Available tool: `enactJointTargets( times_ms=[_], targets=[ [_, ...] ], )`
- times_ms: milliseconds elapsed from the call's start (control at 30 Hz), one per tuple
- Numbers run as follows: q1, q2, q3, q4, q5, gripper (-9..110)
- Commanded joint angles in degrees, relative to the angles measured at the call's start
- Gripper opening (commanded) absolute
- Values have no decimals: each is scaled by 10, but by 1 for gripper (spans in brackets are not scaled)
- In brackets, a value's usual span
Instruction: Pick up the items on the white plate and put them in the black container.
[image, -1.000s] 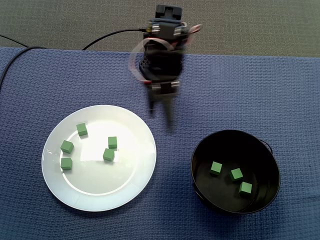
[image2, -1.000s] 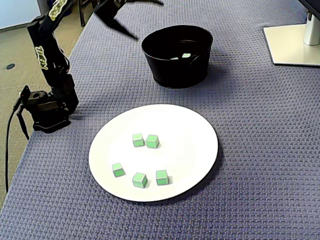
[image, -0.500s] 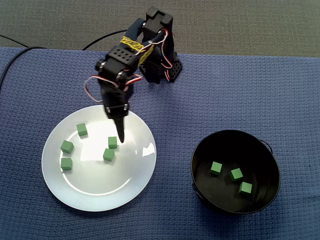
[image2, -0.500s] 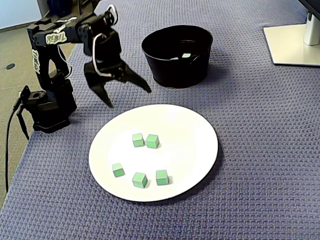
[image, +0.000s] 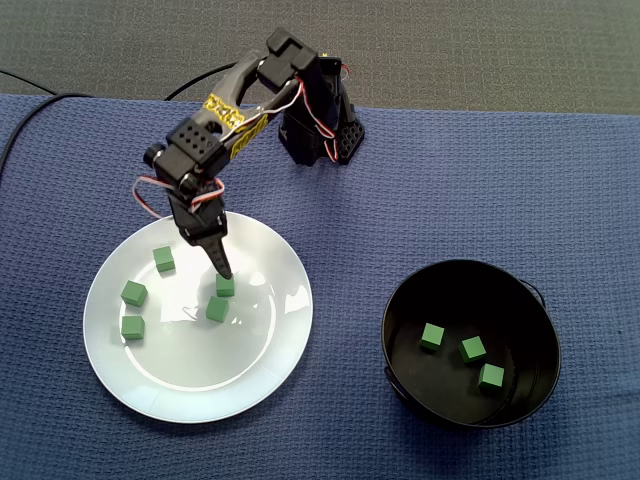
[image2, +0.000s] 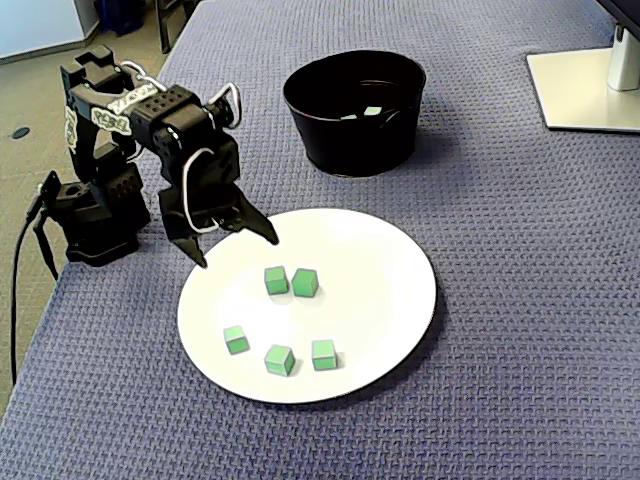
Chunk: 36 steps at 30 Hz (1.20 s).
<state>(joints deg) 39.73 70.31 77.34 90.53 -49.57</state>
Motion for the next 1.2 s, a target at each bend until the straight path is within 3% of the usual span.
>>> enactJointTargets(
  times_ms=[0, 500, 1167],
  targets=[
    [1, -14, -29, -12, -4, 36],
    [-48, -100, -94, -23, 59, 31],
    [-56, -122, -98, -57, 86, 1]
  ],
)
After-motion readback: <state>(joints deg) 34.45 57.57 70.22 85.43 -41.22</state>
